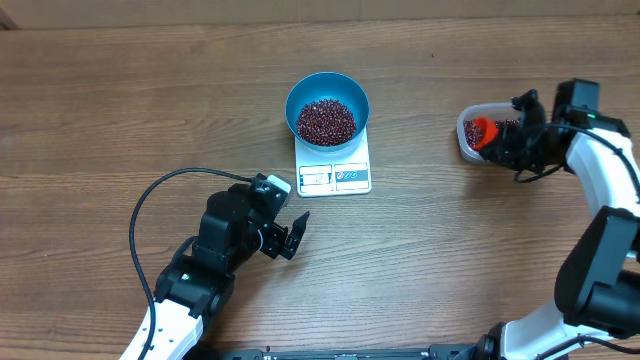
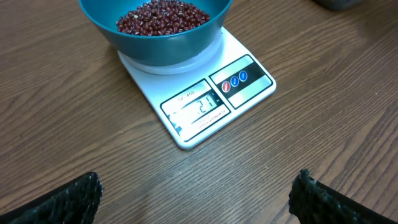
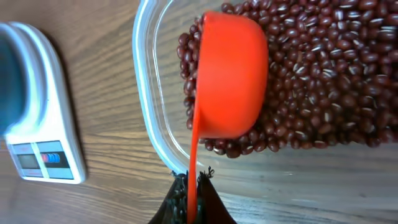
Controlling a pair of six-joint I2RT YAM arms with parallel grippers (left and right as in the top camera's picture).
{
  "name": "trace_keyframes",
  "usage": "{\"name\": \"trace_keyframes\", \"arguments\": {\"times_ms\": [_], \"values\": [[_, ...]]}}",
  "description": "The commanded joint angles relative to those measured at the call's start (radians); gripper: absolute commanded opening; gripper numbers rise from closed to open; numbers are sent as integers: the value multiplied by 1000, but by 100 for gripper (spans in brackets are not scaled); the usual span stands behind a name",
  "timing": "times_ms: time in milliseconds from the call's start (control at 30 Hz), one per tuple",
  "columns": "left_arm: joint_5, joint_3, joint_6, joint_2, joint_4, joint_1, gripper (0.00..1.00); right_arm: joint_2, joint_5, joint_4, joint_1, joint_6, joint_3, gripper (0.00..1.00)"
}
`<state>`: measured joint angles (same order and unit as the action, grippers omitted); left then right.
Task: Scoop item into bowl and weigh 150g on scale
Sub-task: 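Dig the scoop into the beans with right gripper to refill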
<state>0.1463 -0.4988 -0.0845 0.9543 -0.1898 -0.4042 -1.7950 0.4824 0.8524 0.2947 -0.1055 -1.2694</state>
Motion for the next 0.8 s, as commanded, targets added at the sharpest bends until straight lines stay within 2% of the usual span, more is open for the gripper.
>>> {"name": "trace_keyframes", "arguments": {"times_ms": [0,500,767], "values": [[8,7,2,1,2,-2,100,-6,124,-2,40,-8,5,4],[8,7,2,1,3,-2,100,-6,316,5,177,-8,5,4],[8,7,2,1,3,-2,100,-6,529,20,243,-61,5,4]]}}
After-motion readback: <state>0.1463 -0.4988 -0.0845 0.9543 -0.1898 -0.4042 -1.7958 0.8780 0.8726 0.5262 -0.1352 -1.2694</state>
